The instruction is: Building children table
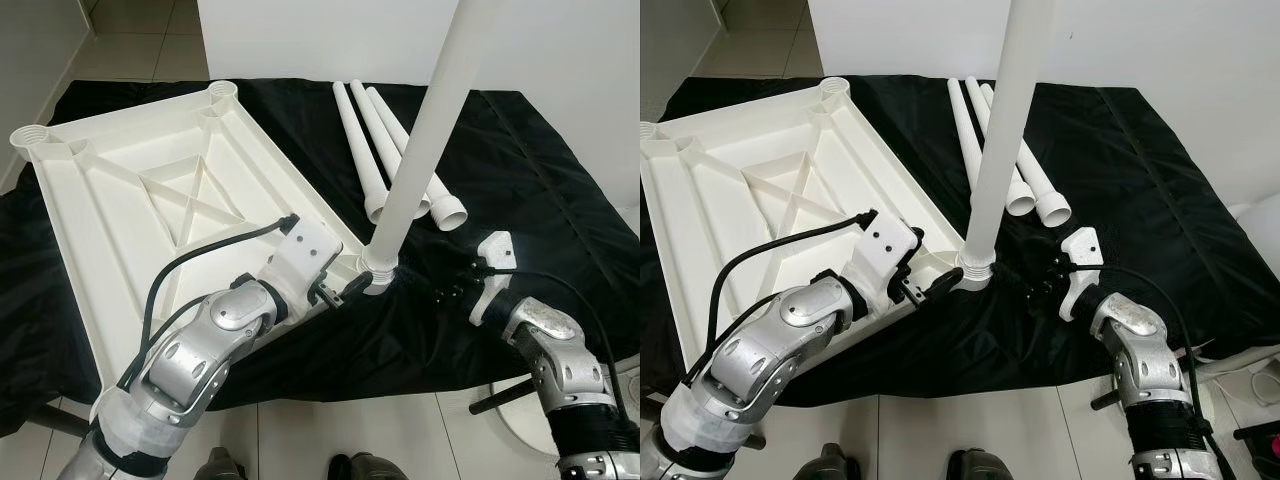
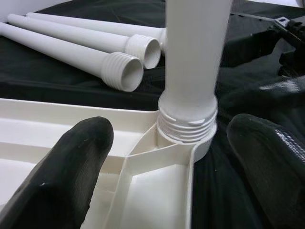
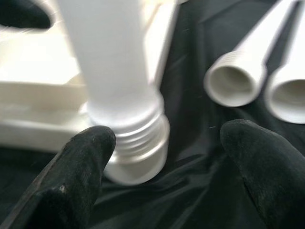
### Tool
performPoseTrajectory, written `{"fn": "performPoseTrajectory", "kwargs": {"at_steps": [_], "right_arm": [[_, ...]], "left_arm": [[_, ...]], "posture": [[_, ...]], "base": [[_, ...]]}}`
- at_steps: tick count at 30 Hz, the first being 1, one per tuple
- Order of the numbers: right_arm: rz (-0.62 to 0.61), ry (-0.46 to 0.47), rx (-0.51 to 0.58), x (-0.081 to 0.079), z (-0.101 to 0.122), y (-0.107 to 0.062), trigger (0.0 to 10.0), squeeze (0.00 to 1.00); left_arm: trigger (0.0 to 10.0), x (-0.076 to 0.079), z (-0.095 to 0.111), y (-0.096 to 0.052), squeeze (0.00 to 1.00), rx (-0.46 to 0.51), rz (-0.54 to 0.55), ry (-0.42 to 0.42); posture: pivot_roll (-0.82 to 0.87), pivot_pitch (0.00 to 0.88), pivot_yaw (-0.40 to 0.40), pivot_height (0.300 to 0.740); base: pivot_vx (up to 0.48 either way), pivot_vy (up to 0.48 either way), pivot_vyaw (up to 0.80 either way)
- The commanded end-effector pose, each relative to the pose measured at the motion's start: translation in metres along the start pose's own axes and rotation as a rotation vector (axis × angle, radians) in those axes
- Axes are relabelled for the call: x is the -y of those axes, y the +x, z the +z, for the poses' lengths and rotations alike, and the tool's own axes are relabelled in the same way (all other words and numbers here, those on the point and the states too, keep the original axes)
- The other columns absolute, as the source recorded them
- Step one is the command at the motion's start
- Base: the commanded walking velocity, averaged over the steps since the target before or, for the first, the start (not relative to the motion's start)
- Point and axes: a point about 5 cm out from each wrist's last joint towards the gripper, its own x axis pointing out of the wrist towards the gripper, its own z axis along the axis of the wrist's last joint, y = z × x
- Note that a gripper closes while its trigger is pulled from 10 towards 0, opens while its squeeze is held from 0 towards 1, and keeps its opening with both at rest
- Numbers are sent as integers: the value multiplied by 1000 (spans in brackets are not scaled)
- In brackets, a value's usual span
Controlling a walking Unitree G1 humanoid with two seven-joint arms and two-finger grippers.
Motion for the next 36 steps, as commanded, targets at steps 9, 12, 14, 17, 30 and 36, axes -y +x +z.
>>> {"fn": "performPoseTrajectory", "kwargs": {"at_steps": [9,12,14,17,30,36], "right_arm": [[95,2,-13,1,8,-4,10000,0],[102,4,-2,1,10,-1,10000,0],[107,-2,10,1,13,5,10000,0],[121,-15,28,1,16,16,10000,0],[140,-19,58,-7,14,56,10000,0],[119,-8,77,-11,11,68,10000,0]], "left_arm": [[10000,2,0,-4,0,-19,-129,8],[10000,4,0,-4,0,-20,-142,12],[10000,7,0,-4,0,-24,-167,17],[10000,14,0,-4,0,-28,-208,23],[10000,24,0,-4,0,-36,-244,9],[10000,22,1,-2,0,-37,-219,6]], "posture": [[7,63,-39,740],[4,61,-35,740],[3,59,-34,740],[10,58,-38,740],[30,54,-54,740],[37,50,-58,740]], "base": [[0,0,0],[0,0,0],[0,0,0],[0,0,0],[0,0,0],[0,0,0]]}}
